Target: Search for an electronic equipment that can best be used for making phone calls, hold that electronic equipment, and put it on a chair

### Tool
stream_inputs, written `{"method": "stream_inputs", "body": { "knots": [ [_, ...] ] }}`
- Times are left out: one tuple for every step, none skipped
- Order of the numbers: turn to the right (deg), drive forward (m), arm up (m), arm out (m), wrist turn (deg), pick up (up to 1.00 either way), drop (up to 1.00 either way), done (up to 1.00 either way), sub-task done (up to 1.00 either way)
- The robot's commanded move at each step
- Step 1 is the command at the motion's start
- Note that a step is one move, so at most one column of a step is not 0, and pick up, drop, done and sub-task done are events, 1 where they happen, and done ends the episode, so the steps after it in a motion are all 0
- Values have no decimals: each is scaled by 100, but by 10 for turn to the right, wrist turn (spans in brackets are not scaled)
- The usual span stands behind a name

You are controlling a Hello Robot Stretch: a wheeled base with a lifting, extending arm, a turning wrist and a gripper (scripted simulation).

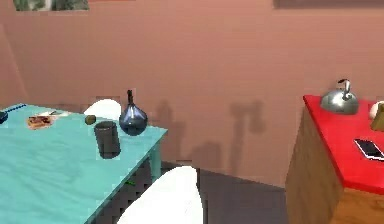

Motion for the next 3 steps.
{"method": "stream_inputs", "body": {
  "knots": [
    [240,0,0,0,0,0,0,0,0],
    [0,50,0,0,0,0,0,0,0],
    [-450,0,0,0,0,0,0,0,0]
  ]
}}
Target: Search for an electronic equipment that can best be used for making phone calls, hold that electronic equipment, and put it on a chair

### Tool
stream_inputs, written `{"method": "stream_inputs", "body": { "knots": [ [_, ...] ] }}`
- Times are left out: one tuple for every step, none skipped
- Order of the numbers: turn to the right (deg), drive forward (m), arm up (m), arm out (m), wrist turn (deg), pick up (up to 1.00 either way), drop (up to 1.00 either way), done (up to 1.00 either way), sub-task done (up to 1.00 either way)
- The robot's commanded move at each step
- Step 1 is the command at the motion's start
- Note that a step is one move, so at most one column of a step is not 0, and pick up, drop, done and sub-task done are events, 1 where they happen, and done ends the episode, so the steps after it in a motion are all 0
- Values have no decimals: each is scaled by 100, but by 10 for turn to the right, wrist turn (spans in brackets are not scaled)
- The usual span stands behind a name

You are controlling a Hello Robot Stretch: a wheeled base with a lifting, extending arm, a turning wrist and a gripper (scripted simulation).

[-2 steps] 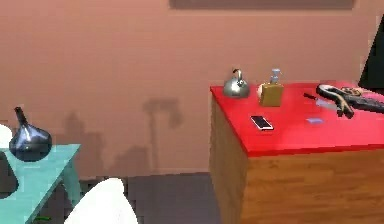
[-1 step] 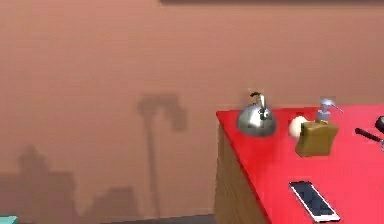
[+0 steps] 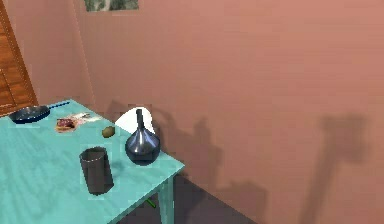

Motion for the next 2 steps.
{"method": "stream_inputs", "body": {
  "knots": [
    [0,0,50,0,0,0,0,0,0],
    [0,0,38,0,0,0,0,0,0]
  ]
}}
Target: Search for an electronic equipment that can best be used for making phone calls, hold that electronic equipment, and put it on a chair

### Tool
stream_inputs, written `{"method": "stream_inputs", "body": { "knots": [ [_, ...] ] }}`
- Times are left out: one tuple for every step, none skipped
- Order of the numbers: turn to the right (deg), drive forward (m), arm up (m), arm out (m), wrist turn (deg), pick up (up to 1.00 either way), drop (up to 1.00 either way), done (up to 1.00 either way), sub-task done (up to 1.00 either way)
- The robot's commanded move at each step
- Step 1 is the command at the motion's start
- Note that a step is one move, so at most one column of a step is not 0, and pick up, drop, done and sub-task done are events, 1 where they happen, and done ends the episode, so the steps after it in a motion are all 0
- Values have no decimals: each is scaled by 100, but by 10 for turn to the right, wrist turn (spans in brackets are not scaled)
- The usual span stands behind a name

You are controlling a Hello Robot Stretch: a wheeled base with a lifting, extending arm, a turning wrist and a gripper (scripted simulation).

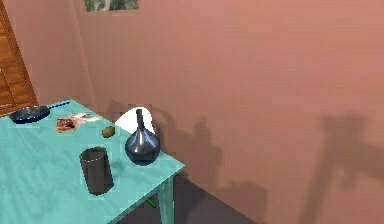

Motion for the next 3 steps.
{"method": "stream_inputs", "body": {
  "knots": [
    [0,0,0,22,0,0,0,0,0],
    [0,0,0,0,450,0,0,0,0],
    [0,0,0,0,450,0,0,0,0]
  ]
}}
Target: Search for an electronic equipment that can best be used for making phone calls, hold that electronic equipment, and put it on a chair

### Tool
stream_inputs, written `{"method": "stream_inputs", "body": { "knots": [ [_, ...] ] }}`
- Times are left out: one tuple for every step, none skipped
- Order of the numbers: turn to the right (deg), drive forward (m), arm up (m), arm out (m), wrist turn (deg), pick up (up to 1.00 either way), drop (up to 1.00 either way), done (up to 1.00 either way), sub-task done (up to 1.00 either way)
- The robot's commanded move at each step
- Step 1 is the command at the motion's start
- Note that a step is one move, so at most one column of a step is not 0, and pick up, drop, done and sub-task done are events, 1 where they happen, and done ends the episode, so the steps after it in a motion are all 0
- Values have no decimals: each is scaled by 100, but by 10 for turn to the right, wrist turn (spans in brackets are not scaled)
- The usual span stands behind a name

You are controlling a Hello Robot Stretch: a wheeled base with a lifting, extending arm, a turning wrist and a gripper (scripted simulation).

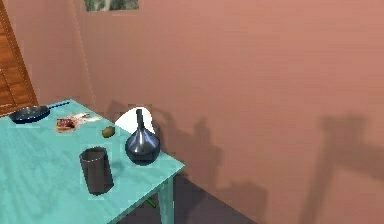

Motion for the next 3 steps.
{"method": "stream_inputs", "body": {
  "knots": [
    [0,0,0,2,0,0,0,0,0],
    [0,0,0,0,450,0,0,0,0],
    [0,0,0,0,180,0,0,0,0]
  ]
}}
